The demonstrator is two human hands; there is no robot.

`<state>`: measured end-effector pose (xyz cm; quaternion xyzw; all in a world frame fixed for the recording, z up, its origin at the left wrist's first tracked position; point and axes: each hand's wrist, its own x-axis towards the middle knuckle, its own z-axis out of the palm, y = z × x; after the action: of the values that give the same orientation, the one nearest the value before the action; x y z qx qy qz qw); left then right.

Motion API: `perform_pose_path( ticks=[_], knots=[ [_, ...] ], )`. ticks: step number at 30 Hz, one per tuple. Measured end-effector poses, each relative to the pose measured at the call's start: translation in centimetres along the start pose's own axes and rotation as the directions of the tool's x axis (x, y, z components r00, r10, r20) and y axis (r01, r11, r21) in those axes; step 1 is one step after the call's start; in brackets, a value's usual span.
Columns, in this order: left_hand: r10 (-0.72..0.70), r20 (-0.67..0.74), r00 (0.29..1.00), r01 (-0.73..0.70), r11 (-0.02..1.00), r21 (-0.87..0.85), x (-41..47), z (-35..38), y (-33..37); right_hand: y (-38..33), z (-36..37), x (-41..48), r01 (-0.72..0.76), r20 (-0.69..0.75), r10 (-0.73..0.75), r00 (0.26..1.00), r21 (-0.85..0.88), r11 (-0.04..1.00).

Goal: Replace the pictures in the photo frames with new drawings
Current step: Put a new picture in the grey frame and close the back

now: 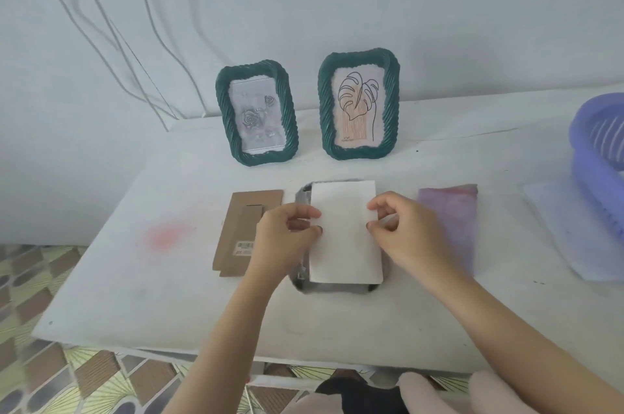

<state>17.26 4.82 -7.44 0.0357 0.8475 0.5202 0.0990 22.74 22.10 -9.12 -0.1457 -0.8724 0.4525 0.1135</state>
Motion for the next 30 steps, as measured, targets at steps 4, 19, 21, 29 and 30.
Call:
perform_pose_path(
  ticks=[4,19,21,29,30],
  knots=[
    [0.046,0.002,0.999,-0.046,0.981,0.187,1.0,-0.1,-0.9,-0.1,1.2,0.1,0.023,0.040,-0.016,0.999,-0.198,0.980],
    [0.249,-0.001,0.969,-0.228,0.891,0.392,1.1,-0.1,-3.3,0.2,2.1,-0.7,0.054,-0.025,-0.068,0.997,-0.363,0.930],
    [0.234,0.010,0.972,-0.223,0.914,0.340,1.1,-0.1,-3.3,0.1,2.3,-0.7,0.054,-0.035,-0.070,0.997,-0.352,0.935],
    [0.296,0.053,0.954,-0.299,0.915,0.270,1.5,-0.2,-4.0,0.6,2.6,-0.7,0.041,-0.065,-0.064,0.996,-0.304,0.952],
    [0.305,0.060,0.950,-0.310,0.914,0.262,1.6,-0.3,-4.0,0.8,2.7,-0.7,0.039,-0.067,-0.061,0.996,-0.296,0.954]
  ],
)
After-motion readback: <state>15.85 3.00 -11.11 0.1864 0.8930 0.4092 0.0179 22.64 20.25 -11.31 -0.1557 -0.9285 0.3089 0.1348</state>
